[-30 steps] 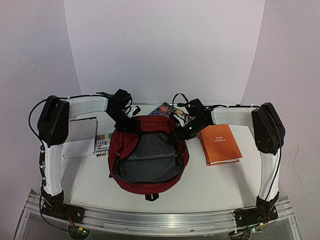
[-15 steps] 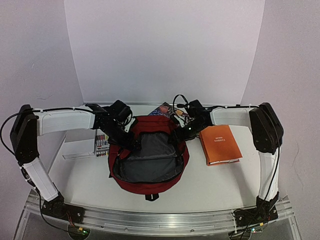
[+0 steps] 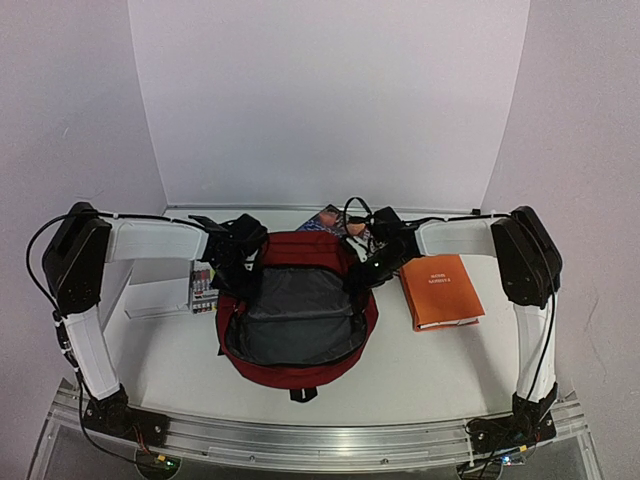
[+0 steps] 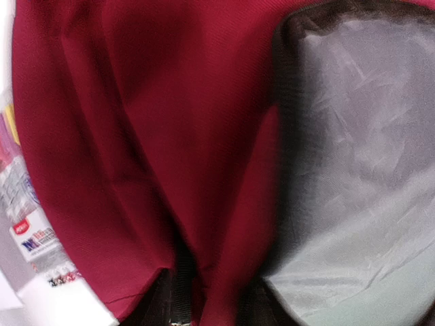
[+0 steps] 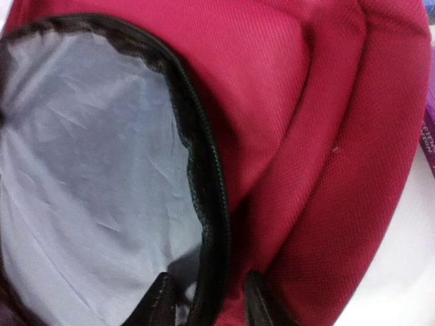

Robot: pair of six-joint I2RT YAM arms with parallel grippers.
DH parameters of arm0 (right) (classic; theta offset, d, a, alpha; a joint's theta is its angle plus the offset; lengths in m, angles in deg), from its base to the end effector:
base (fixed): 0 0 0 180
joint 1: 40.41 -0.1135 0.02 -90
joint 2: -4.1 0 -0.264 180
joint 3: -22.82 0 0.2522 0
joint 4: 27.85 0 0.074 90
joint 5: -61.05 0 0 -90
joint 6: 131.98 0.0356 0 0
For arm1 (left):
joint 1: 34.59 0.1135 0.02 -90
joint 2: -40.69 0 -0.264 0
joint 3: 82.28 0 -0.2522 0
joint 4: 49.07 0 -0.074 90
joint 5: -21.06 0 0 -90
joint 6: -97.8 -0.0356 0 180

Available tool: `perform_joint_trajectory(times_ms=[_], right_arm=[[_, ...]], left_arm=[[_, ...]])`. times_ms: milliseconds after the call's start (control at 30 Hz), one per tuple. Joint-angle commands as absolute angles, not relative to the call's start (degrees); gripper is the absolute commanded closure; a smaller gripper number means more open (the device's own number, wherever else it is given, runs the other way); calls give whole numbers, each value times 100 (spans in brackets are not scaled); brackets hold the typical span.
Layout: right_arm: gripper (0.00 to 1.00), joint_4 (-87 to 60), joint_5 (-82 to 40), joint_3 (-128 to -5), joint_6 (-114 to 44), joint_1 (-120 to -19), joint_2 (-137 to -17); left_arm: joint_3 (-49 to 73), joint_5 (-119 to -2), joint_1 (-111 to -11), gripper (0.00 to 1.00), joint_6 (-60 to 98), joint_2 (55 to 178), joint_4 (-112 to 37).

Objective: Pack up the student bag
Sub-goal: Adjust the student bag at the center of the board.

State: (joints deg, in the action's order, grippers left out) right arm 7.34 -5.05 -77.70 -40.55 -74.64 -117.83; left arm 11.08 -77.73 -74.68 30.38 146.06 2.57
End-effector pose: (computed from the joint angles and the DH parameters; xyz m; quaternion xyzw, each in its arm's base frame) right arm 0.3665 0.2668 0.1565 -0.3217 0.8821 0.2749 0.2069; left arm 0.2831 -0.2312 0.1842 0.1366 0.9730 -0.0239 0.1844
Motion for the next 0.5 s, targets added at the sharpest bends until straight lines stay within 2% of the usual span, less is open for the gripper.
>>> perform_joint_trajectory(times_ms=[0, 67, 133, 333, 400, 467], right_arm=[[96, 814, -725, -7737, -4151, -7325, -11516], [100, 873, -758, -7869, -4285, -7236, -11479], [100, 949, -764, -8106, -4415, -7141, -11497], [100, 1136, -735, -8936, -4589, -6939, -11869], [100, 1191, -611, -9043, -4554, -6938, -12020], [100, 1231, -466, -8989, -4507, -6938, -12083]], left_arm=[[1245, -7444, -6910, 80, 3147, 13797, 106], [1244, -7116, -6695, 92, 3073, 13744, -10], [1184, -6635, -6502, 98, 2979, 13797, -194], [608, -5610, -5943, 100, 2978, 14537, -400], [492, -5267, -5860, 95, 2876, 14614, -452], [705, -4798, -5909, 72, 2789, 14358, -773]])
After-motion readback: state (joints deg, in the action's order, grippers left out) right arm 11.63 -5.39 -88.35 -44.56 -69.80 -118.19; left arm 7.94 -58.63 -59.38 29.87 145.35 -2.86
